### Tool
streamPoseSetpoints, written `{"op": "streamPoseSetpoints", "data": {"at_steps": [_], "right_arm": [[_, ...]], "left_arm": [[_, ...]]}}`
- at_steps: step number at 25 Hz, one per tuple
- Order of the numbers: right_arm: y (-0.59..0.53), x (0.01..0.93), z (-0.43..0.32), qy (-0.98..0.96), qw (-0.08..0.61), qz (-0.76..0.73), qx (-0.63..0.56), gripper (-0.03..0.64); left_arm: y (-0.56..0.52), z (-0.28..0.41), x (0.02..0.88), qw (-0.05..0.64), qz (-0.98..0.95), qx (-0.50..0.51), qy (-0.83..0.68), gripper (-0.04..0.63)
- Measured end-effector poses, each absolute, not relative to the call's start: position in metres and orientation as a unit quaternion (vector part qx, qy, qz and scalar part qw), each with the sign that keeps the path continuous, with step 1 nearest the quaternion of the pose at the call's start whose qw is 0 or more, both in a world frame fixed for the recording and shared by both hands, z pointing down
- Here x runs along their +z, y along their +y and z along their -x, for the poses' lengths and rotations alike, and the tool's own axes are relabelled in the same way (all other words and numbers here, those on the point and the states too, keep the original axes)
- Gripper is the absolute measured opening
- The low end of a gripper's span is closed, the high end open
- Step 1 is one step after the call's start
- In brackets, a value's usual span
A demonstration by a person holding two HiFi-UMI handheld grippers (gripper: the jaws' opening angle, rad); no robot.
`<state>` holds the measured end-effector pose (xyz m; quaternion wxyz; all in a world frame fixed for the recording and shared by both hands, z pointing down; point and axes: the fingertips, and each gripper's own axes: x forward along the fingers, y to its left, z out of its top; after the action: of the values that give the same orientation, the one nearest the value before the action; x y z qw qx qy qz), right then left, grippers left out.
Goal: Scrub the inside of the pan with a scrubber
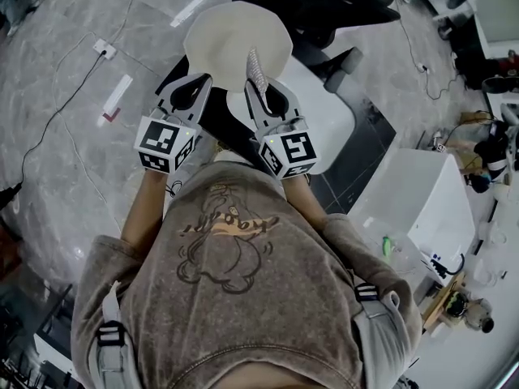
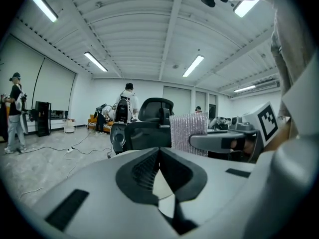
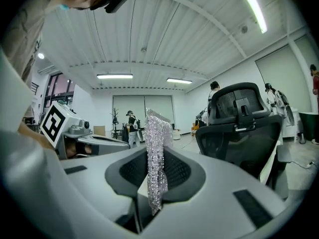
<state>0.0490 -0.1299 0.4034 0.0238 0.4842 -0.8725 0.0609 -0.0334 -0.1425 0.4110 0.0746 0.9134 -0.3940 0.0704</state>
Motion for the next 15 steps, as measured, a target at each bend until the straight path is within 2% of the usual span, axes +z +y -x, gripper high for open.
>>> {"op": "streamPoseSetpoints", "data": {"at_steps": [15], "right_arm": [[-0.128, 0.405, -0.066, -0.864, 0.034, -0.501, 0.047, 0.08]], "left_arm": [[-0.139, 0.025, 0.41, 0.076, -0.91, 0.071, -0.4, 0.018]]}}
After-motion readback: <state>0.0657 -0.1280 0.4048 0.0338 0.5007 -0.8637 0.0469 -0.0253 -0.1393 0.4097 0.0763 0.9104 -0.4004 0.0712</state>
